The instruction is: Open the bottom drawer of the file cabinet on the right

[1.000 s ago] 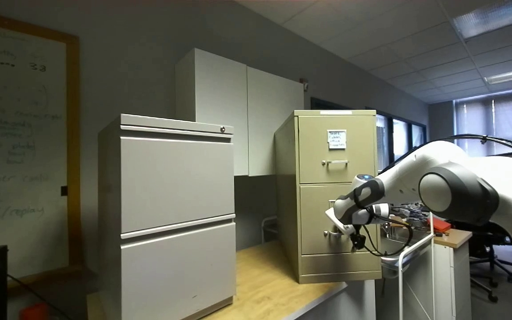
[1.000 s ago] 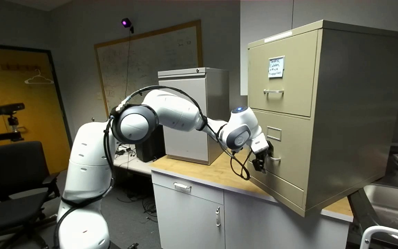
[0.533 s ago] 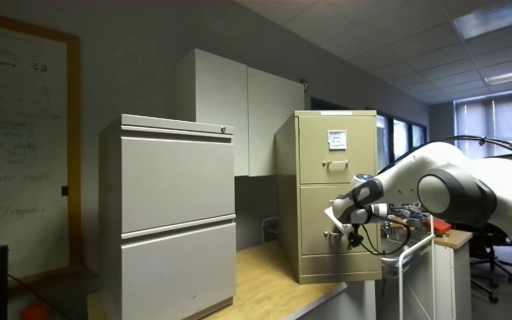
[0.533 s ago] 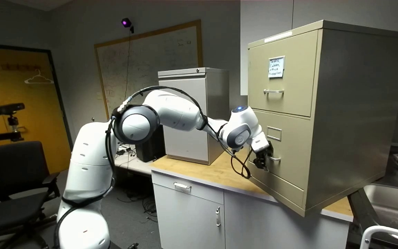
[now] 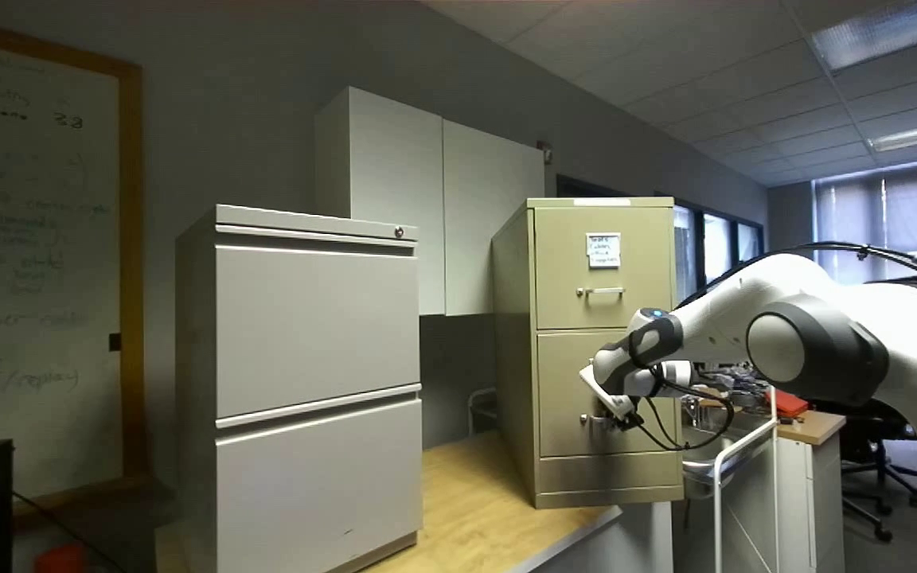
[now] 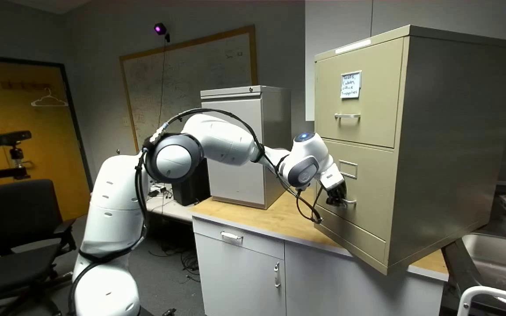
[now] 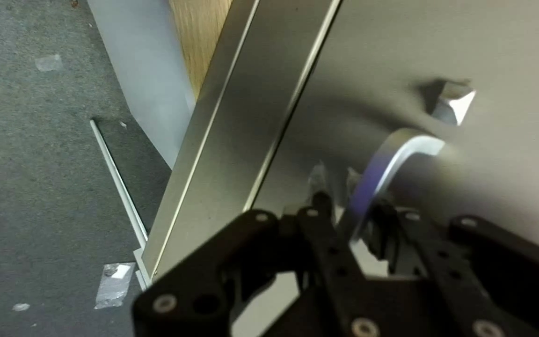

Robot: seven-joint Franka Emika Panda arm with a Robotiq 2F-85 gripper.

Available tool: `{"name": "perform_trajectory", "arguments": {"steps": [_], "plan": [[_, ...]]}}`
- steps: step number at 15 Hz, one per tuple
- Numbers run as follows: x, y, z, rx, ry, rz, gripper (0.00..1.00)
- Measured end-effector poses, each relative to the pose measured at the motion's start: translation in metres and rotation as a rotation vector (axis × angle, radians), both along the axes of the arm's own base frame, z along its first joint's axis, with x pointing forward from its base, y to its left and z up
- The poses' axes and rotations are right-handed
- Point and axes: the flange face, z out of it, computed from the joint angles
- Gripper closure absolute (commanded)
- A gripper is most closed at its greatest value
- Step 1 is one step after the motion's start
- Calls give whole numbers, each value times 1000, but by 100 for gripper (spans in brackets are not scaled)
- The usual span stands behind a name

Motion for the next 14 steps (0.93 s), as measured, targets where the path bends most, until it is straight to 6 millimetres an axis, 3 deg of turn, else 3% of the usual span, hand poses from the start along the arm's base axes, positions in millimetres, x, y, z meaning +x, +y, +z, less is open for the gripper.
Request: {"name": "perform_trajectory", "arguments": {"steps": [7, 14], "plan": [[-14, 4, -15, -52, -129, 49, 97], [-46, 29, -25, -7, -210, 59, 97]]}}
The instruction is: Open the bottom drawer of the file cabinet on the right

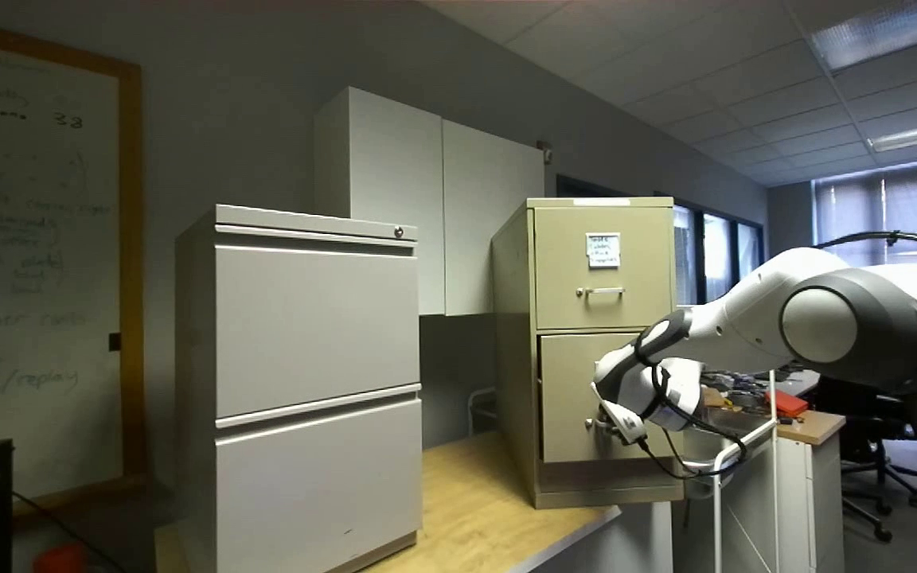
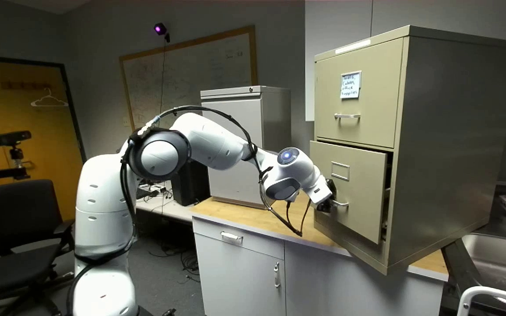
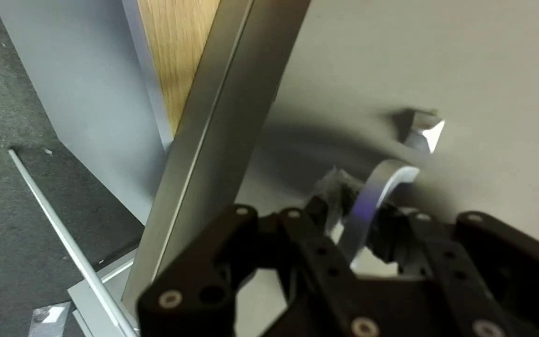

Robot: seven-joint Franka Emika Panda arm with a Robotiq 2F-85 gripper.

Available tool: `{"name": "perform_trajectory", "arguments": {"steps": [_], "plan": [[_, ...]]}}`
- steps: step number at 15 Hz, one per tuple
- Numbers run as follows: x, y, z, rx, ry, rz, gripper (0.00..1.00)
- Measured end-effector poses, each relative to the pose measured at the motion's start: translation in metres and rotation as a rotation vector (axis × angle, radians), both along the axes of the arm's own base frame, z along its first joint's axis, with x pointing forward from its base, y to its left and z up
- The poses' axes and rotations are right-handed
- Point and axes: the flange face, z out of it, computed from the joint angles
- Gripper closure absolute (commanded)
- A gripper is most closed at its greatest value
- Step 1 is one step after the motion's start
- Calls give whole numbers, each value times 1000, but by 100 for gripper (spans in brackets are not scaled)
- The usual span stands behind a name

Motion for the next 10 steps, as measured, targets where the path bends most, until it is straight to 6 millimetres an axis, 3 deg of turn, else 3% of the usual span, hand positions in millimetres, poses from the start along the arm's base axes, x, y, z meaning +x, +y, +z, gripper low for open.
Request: {"name": "perform_trajectory", "arguments": {"steps": [10], "plan": [[-78, 41, -4, 109, -38, -14, 97]]}}
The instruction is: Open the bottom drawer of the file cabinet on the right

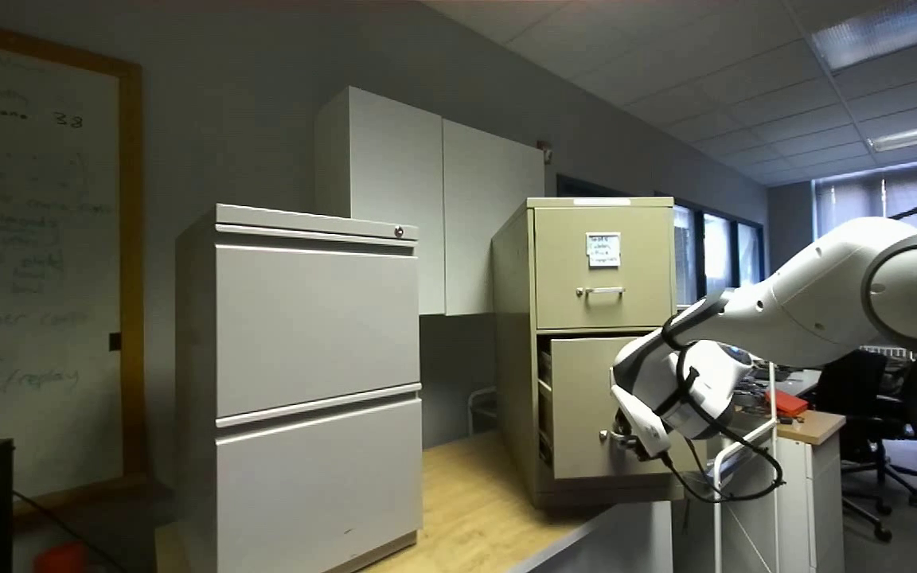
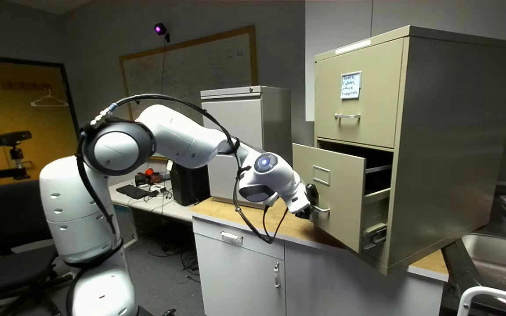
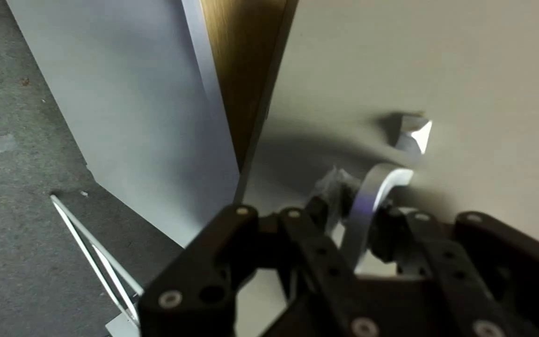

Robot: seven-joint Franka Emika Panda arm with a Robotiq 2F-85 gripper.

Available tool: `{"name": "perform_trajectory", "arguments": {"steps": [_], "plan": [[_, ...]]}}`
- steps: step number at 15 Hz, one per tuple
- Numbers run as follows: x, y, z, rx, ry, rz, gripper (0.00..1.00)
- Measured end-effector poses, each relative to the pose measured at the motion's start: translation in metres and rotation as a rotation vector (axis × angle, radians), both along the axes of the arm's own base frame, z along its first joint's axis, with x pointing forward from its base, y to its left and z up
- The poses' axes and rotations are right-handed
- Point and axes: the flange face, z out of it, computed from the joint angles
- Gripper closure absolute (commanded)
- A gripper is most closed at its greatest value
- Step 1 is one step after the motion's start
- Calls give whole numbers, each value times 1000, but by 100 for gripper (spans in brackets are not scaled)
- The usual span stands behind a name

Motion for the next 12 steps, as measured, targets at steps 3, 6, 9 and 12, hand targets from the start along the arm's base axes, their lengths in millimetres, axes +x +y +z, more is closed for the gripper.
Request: {"name": "perform_trajectory", "arguments": {"steps": [3, 6, 9, 12], "plan": [[-24, 14, -1, 31, -10, -8, 97], [-47, 27, -3, 56, -19, -13, 97], [-68, 40, -4, 73, -27, -14, 97], [-87, 52, -6, 86, -40, -21, 97]]}}
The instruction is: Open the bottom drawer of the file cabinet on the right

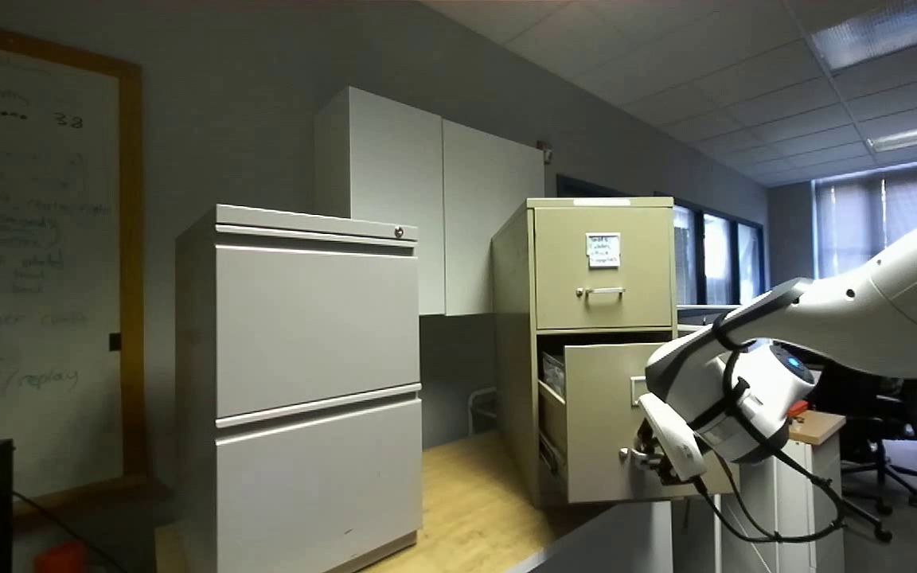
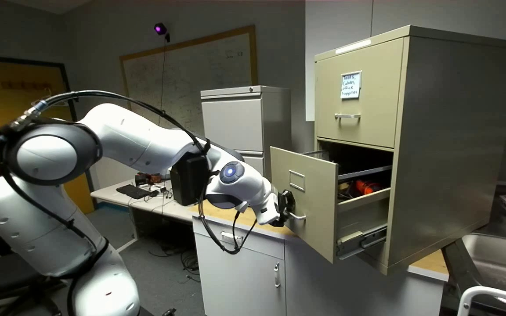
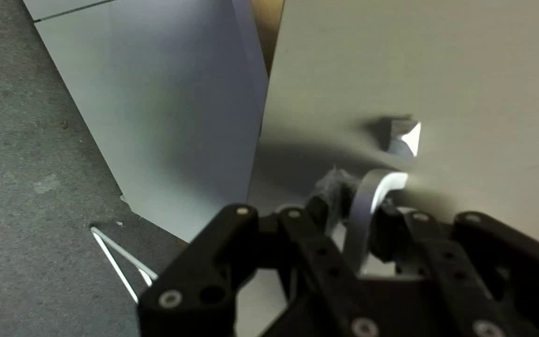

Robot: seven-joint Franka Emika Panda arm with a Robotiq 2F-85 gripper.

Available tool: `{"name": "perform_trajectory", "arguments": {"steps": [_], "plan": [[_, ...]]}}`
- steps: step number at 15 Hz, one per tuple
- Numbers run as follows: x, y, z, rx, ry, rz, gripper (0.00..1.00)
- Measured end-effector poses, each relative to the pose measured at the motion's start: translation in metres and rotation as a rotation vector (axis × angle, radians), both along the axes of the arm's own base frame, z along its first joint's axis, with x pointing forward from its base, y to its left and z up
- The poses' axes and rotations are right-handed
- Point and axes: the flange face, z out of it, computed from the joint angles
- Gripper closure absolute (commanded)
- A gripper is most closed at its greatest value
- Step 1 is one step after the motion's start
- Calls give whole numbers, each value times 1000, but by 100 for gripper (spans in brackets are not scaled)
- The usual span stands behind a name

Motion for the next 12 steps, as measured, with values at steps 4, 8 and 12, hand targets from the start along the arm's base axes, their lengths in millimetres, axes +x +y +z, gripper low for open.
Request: {"name": "perform_trajectory", "arguments": {"steps": [4, 8, 12], "plan": [[-21, 15, -3, 31, -25, -30, 97], [-36, 27, -8, 61, -49, -69, 59], [-46, 34, -19, 98, -45, -90, 31]]}}
